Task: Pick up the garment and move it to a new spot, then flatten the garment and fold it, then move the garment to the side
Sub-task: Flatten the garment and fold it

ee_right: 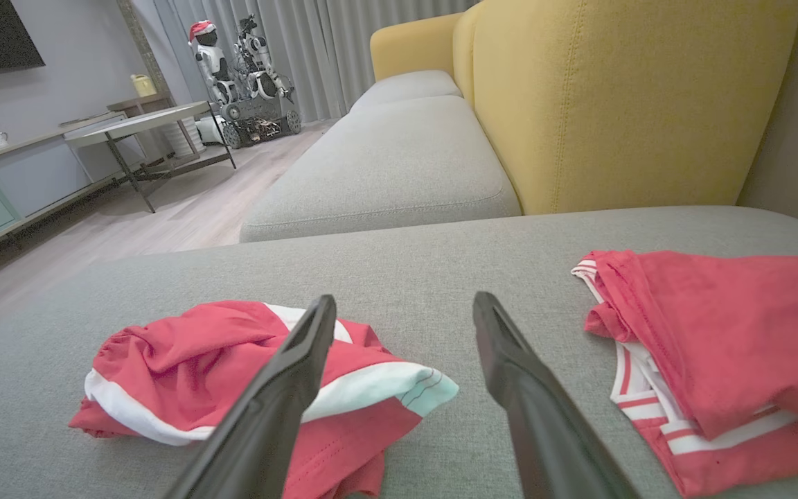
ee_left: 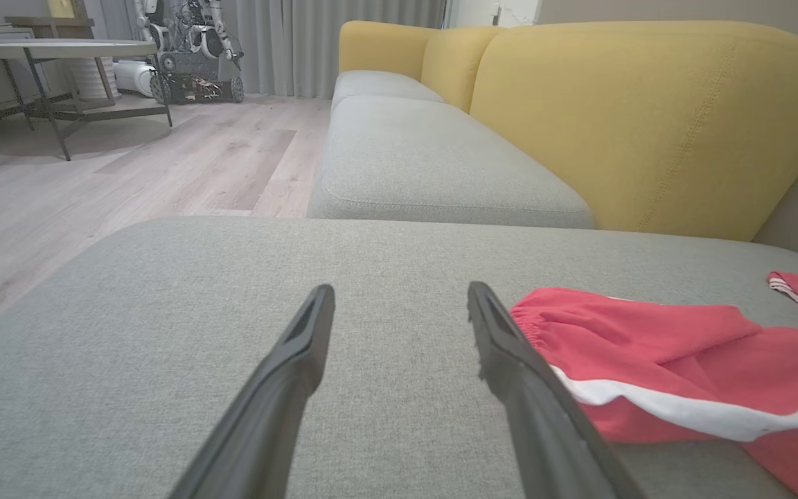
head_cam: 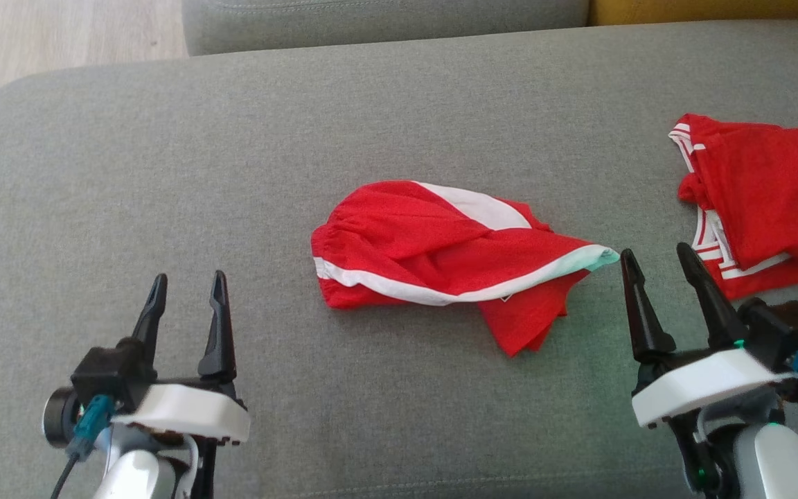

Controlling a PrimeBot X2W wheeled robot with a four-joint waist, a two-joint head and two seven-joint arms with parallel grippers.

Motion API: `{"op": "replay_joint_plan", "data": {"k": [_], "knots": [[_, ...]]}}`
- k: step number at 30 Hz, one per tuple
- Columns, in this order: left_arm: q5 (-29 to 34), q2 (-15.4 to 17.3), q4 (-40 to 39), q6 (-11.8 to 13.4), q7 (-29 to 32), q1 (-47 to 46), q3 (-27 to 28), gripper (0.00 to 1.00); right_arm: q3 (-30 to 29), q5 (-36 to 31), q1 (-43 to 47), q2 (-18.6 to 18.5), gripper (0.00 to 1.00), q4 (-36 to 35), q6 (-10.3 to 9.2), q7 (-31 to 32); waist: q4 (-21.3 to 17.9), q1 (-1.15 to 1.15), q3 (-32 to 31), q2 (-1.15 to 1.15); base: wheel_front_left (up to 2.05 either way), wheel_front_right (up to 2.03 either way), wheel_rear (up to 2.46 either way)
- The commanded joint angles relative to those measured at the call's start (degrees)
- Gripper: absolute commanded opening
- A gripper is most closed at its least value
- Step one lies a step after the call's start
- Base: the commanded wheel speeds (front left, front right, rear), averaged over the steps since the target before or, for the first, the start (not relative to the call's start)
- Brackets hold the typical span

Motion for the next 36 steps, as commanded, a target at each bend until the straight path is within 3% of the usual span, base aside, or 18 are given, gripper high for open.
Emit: {"op": "replay_joint_plan", "data": {"k": [1,16,22,28,36], "knots": [[0.34,1.26,-2.27,0.42,-0.41,-1.28,2.32,1.0,1.12,-0.11,-0.92,-0.2,1.0,-2.53,-0.05,0.26,-0.05,0.0,-0.03,0.0,0.0,0.0,0.0],[-0.62,1.36,-2.05,-0.58,1.18,-2.56,0.96,1.0,0.97,0.87,-1.08,-0.2,1.0,-2.73,-0.05,0.3,0.0,0.0,0.78,0.0,0.0,0.0,0.0],[-2.39,-0.79,1.41,-5.68,4.05,-9.53,-3.14,1.0,1.55,1.3,-2.17,-0.2,1.0,-2.65,-0.05,0.12,-0.4,0.0,2.82,0.0,0.0,0.0,0.0],[-4.55,-3.52,10.43,-10.01,7.52,-15.83,-6.29,1.0,2.44,2.39,-3.31,-0.2,1.0,-1.88,-0.05,-0.39,-1.86,0.0,4.53,0.0,0.0,0.0,0.0],[-6.91,-5.22,21.35,-11.51,8.81,-19.82,-6.25,1.0,2.48,3.2,-3.69,-0.2,1.0,-0.7,-0.05,-1.21,-3.89,0.0,5.76,0.0,0.0,0.0,0.0]]}}
